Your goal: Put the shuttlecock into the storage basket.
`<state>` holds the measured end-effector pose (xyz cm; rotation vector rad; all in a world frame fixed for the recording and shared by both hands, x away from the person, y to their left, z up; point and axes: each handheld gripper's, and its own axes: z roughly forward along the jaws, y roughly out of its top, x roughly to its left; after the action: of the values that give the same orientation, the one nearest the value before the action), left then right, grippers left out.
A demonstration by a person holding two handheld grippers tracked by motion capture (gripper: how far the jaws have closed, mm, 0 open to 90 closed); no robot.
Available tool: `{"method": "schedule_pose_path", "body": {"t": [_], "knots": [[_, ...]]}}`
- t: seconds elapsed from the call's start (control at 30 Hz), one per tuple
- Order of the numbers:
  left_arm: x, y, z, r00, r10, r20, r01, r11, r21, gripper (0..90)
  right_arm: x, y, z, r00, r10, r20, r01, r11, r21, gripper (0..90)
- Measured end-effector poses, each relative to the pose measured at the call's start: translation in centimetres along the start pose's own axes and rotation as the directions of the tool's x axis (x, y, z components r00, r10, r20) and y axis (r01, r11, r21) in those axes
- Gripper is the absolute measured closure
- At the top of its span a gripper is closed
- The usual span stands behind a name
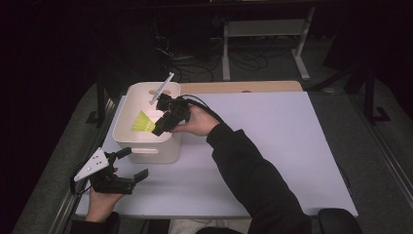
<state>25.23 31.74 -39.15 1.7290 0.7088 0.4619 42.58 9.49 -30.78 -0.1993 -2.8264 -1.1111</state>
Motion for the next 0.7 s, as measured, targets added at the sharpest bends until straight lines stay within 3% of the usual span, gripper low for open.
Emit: {"method": "schedule_pose_path", "body": {"t": [0.23,0.3,0.43,0.7], "knots": [[0.0,0.0,0.0,1.0,-0.001,0.001,0.001,1.0,-0.001,0.0,-0.1,-0.1,0.9,0.9999,0.004,-0.012,-0.004,1.0,0.008,62.4],[0.0,0.0,0.0,1.0,0.0,0.001,0.0,1.0,-0.001,0.0,-0.1,-0.1,0.8,0.9997,0.01,-0.024,-0.01,1.0,-0.005,55.2],[0.0,0.0,0.0,1.0,0.0,0.002,0.0,1.0,-0.001,0.0,-0.1,-0.1,0.2,0.9996,0.022,-0.016,-0.023,1.0,-0.014,50.2],[0.0,0.0,-0.1,1.0,0.002,0.0,-0.002,1.0,0.0,0.0,0.0,-0.6,-1.6,0.9981,0.039,0.049,-0.037,0.998,-0.044,32.7]]}}
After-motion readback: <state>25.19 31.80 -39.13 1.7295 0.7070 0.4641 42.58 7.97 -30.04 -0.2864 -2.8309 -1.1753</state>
